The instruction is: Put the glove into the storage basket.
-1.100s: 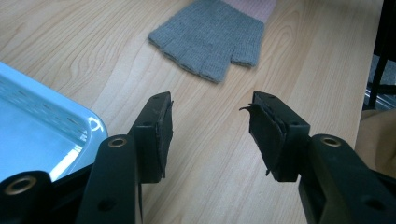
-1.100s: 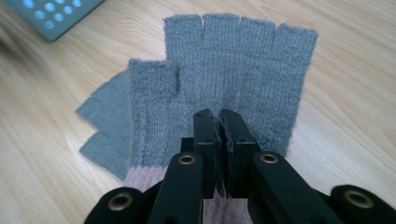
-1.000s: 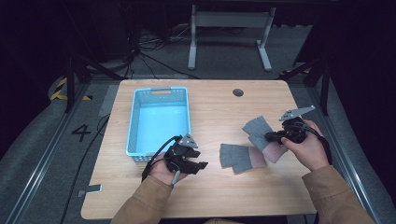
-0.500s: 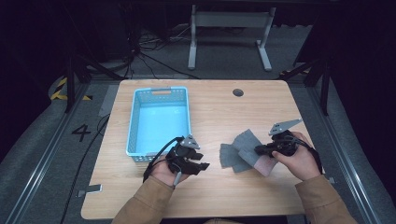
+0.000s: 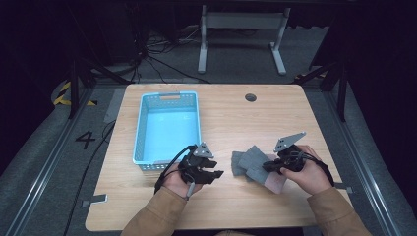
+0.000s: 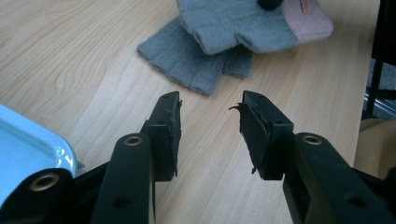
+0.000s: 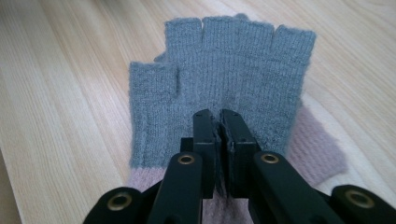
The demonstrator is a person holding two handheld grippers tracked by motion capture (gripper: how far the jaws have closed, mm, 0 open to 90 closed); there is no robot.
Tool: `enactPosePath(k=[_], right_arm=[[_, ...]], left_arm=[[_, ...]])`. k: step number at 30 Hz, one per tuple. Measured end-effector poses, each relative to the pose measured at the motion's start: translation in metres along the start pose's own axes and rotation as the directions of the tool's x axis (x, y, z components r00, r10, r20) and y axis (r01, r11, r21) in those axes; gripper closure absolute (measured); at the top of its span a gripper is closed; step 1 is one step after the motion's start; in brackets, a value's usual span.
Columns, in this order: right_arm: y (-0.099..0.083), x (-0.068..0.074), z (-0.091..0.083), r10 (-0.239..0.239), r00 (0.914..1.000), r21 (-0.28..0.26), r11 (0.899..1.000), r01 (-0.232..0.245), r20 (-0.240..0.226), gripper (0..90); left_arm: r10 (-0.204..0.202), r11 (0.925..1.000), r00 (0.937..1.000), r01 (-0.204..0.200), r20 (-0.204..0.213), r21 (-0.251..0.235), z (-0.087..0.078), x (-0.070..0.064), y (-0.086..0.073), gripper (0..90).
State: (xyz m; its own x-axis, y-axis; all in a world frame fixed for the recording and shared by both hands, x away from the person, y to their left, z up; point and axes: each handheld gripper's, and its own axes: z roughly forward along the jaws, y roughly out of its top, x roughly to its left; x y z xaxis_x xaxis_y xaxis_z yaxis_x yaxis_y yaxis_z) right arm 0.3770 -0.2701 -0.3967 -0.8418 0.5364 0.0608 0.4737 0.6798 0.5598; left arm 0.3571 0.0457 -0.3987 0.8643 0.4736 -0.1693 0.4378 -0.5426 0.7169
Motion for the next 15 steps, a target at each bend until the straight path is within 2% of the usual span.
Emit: enactPosePath(k=[2, 6, 10, 11, 14, 15], right_arm=[[-0.001, 0.001, 0.004, -0.008, 0.9999, 0.007, 1.0, 0.008, -0.007, 86.1], [-0.003, 0.003, 0.013, -0.028, 0.9995, 0.032, 0.999, 0.028, -0.011, 85.6], [-0.005, 0.005, 0.016, -0.021, 0.9997, 0.028, 0.999, 0.022, -0.013, 80.6], [-0.006, 0.006, 0.012, -0.022, 0.9997, 0.013, 1.0, 0.022, -0.008, 75.1], [-0.008, 0.006, 0.006, -0.011, 0.9999, -0.002, 1.0, 0.011, -0.003, 73.6], [-0.011, 0.005, -0.001, 0.003, 0.9999, -0.015, 1.0, -0.003, 0.011, 72.5]], left_arm=[[-0.02, 0.9998, 0.9998, 0.02, -0.001, -0.005, 0.002, 0.001, 0.001, 60.6], [-0.036, 0.9993, 0.9993, 0.036, -0.004, 0.002, 0.007, 0.003, 0.001, 64.8], [-0.039, 0.9992, 0.9992, 0.039, 0.009, -0.003, 0.008, 0.003, 0.002, 68.2], [-0.036, 0.9994, 0.9993, 0.036, 0.011, -0.003, 0.009, 0.003, 0.003, 68.5], [-0.038, 0.9993, 0.9992, 0.038, 0.011, 0.0, 0.01, 0.003, 0.003, 67.9], [-0.031, 0.9995, 0.9993, 0.03, 0.024, 0.004, 0.011, 0.002, 0.003, 67.3]])
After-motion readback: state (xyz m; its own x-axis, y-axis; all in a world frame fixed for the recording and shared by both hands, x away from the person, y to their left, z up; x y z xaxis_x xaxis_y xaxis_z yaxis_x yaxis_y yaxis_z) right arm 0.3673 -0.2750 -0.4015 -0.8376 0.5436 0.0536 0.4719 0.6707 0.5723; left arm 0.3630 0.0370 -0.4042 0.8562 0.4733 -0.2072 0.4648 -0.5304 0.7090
